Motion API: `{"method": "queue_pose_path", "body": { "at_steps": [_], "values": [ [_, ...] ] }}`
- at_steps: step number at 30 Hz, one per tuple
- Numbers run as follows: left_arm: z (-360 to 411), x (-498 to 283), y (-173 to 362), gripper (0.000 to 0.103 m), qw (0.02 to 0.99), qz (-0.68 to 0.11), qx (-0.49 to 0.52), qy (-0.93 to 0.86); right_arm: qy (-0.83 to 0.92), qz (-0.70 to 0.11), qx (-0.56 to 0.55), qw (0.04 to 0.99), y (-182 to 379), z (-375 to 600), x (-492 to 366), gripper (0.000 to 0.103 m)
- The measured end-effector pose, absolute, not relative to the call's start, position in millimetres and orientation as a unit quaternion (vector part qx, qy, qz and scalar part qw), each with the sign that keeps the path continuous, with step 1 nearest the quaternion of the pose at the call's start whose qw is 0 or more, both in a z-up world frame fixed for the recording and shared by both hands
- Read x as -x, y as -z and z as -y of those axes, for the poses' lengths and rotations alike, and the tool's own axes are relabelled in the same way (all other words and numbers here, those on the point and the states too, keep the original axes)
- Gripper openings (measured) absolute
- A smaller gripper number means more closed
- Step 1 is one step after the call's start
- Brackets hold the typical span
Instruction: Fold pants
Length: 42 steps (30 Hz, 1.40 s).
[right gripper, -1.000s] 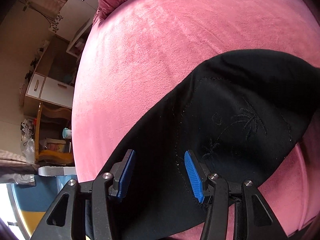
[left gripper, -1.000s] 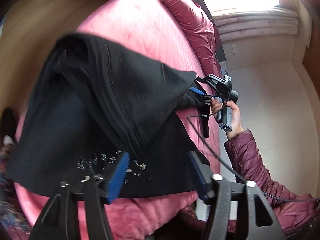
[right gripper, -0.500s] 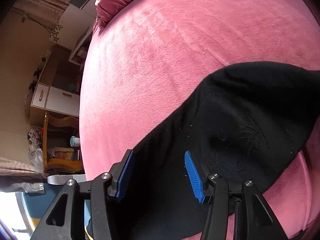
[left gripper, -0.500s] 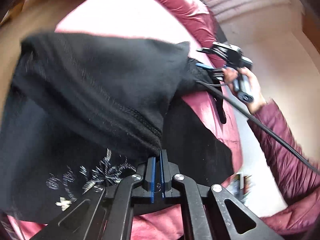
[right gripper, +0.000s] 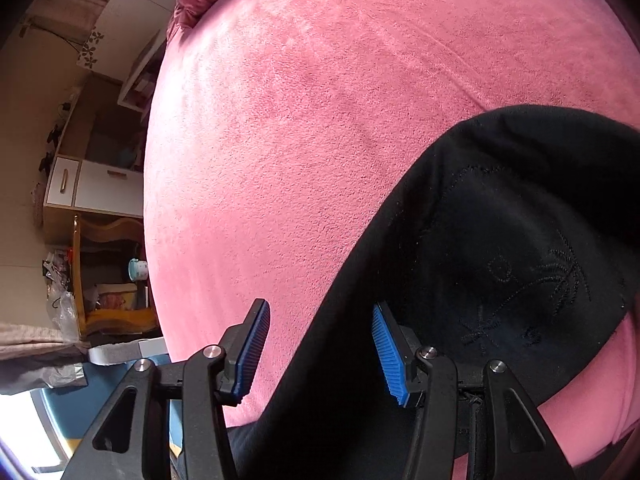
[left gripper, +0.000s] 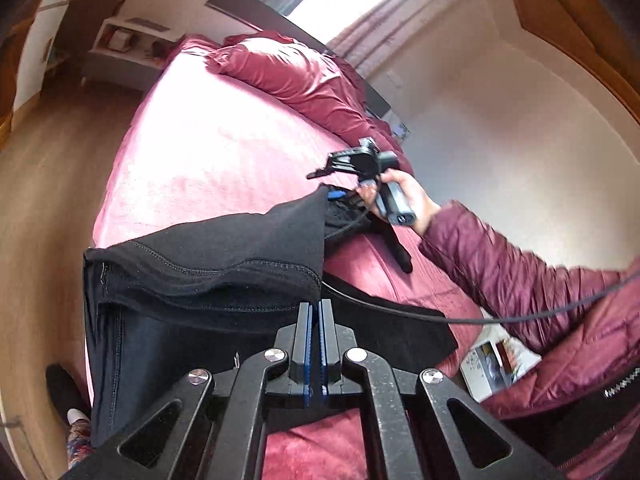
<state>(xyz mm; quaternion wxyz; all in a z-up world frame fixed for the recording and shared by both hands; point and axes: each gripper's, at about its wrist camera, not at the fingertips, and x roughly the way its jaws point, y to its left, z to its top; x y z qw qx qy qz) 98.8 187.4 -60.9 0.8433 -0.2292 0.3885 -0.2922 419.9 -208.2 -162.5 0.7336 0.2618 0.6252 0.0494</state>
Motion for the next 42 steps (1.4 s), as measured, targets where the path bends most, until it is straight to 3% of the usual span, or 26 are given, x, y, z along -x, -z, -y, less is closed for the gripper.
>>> {"method": "queue_pose_path", "body": {
  "at_steps": [2, 3, 5, 6, 14, 20, 30, 42],
  "values": [
    [-187, -98, 64, 0.002, 0.841, -0.393, 0.233, 0.289, -0.033, -0.629, -0.232, 0.741, 159, 211, -418, 0.047],
    [-187, -98, 64, 0.002, 0.842, -0.395, 0.234, 0.283, -0.035, -0.629, -0.228, 0.742, 159, 212, -416, 0.031],
    [-192, -102, 67, 0.002, 0.834, -0.41, 0.253, 0.269, -0.035, -0.629, -0.21, 0.748, 156, 214, -411, 0.014],
    [-198, -109, 67, 0.002, 0.835, -0.411, 0.261, 0.259, -0.038, -0.627, -0.204, 0.751, 153, 215, -408, 0.011],
    [-265, -241, 46, 0.002, 0.853, -0.399, 0.316, 0.115, -0.12, -0.528, -0.258, 0.801, 84, 242, -361, 0.009],
    [-280, -277, 22, 0.0, 0.861, -0.371, 0.339, 0.076, -0.187, -0.447, -0.295, 0.823, 46, 274, -281, 0.009],
    [-263, -179, 44, 0.001, 0.868, -0.387, 0.296, 0.098, -0.201, -0.483, -0.3, 0.798, 132, 272, -135, 0.008],
    [-286, -59, 177, 0.002, 0.769, -0.478, 0.423, 0.029, -0.17, -0.564, -0.242, 0.771, 216, 236, -62, 0.007]
  ]
}}
